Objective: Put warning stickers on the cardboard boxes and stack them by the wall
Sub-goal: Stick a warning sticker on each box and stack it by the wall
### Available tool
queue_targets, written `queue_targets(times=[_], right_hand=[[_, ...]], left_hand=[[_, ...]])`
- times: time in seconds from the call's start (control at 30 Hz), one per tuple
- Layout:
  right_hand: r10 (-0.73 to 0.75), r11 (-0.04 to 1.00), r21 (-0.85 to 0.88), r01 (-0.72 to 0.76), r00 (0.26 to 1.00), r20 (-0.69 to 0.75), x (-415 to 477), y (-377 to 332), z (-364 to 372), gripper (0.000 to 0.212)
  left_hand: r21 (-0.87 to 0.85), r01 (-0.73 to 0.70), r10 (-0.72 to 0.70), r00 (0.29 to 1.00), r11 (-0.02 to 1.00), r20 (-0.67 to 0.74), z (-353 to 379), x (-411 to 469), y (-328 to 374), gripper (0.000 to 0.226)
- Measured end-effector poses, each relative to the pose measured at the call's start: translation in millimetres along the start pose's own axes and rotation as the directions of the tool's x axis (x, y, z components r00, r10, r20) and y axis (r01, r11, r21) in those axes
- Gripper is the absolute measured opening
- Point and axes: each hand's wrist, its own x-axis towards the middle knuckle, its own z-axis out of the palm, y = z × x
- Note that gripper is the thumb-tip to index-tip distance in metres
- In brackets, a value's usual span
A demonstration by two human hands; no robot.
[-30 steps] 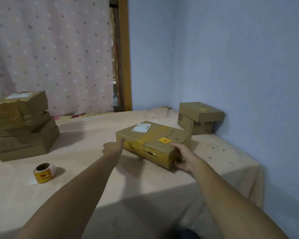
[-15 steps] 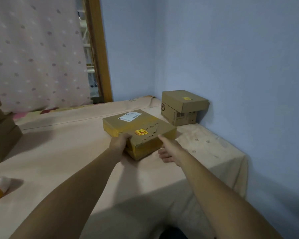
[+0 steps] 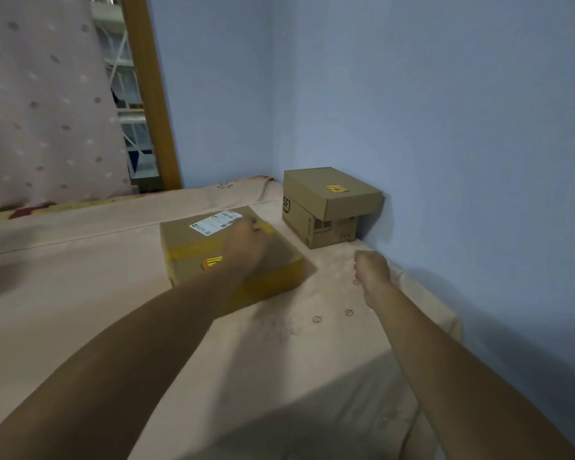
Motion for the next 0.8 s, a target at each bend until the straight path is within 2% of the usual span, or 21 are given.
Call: queue_targets(times=[0.03, 0.13, 0.23, 0.3, 0.37, 0.5, 0.67, 0.73, 0.8], right_hand=[[0.007, 0.999, 0.042, -0.007, 1.0, -0.001, 9.5, -2.6, -1.1, 0.018], [0.03, 0.987, 0.158, -0.031, 1.0, 0.01, 39.6, -11.1, -2.7, 0.061], [0.007, 0.976, 0.216, -0.018, 0.999, 0.049, 59.2, -26.8, -0.1, 0.076], [0.0, 0.966, 0.259, -0.02, 0.997, 0.077, 69.5, -37.2, 1.4, 0.082], [-0.018, 0.947, 0.322, -0.019, 0.993, 0.113, 81.9, -43.9, 4.0, 0.087], [-0.051, 0.928, 0.373, -0.014, 0.985, 0.165, 111.3, -45.5, 13.4, 0.104], [-0.081, 0.928, 0.372, 0.009, 0.98, 0.18, 128.0, -43.7, 22.9, 0.088], [-0.086, 0.928, 0.372, 0.015, 0.981, 0.175, 129.2, -44.0, 24.3, 0.082], [-0.092, 0.929, 0.371, 0.022, 0.981, 0.173, 126.7, -46.6, 24.9, 0.076]], left_hand=[[-0.109, 0.021, -0.015, 0.998, 0.994, 0.053, 14.4, 0.8, 16.6, 0.043], [-0.327, 0.177, -0.117, 0.974, 0.928, 0.193, 57.4, 13.3, 56.1, 0.053], [-0.414, 0.337, -0.239, 0.932, 0.845, 0.271, 95.2, 40.5, 74.0, 0.087], [-0.518, 0.396, -0.286, 0.916, 0.759, 0.281, 110.7, 54.2, 78.9, 0.096], [-0.6, 0.403, -0.295, 0.915, 0.691, 0.275, 116.1, 62.5, 81.4, 0.091], [-0.621, 0.4, -0.269, 0.916, 0.674, 0.298, 125.5, 79.8, 71.8, 0.077], [-0.622, 0.384, -0.253, 0.923, 0.683, 0.291, 139.1, 87.9, 63.9, 0.099], [-0.634, 0.371, -0.253, 0.928, 0.678, 0.272, 139.3, 85.0, 68.3, 0.095], [-0.64, 0.356, -0.255, 0.935, 0.681, 0.248, 138.3, 83.0, 71.9, 0.08]])
